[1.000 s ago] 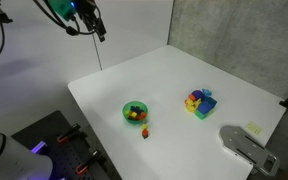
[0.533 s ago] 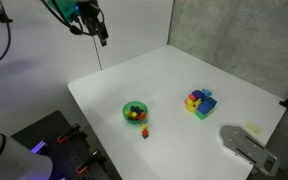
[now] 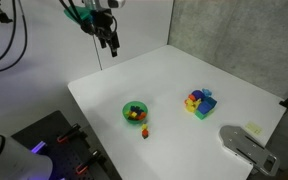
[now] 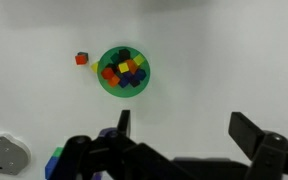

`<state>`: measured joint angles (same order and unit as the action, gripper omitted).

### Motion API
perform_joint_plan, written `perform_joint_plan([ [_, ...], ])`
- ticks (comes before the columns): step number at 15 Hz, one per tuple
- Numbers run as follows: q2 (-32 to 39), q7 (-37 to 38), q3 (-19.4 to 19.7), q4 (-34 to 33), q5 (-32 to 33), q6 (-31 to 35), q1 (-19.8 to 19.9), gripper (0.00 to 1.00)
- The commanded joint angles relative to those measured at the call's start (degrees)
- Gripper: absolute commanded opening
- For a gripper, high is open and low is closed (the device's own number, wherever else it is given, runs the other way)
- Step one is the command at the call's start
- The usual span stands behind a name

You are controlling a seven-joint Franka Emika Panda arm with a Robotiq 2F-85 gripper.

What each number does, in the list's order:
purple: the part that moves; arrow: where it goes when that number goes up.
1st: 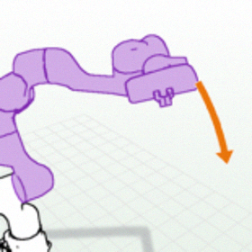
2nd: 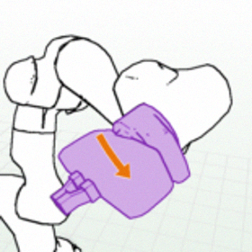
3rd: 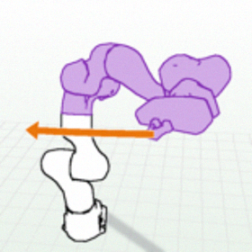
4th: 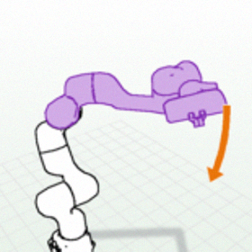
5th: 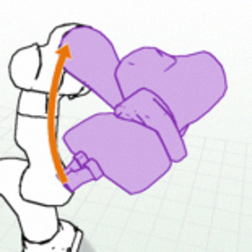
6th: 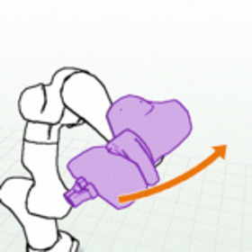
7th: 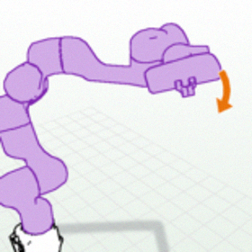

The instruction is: Remove one yellow block from the green bowl and put it on the table

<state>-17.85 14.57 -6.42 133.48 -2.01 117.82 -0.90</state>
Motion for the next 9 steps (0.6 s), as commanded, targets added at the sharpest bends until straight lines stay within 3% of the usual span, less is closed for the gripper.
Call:
perform_joint_plan([
  [1,3.6,-0.41,1.72,-1.21,0.77,-0.68,0.9,1.0],
  [9,14.5,-2.38,4.41,0.6,1.02,5.93,1.25,1.0],
])
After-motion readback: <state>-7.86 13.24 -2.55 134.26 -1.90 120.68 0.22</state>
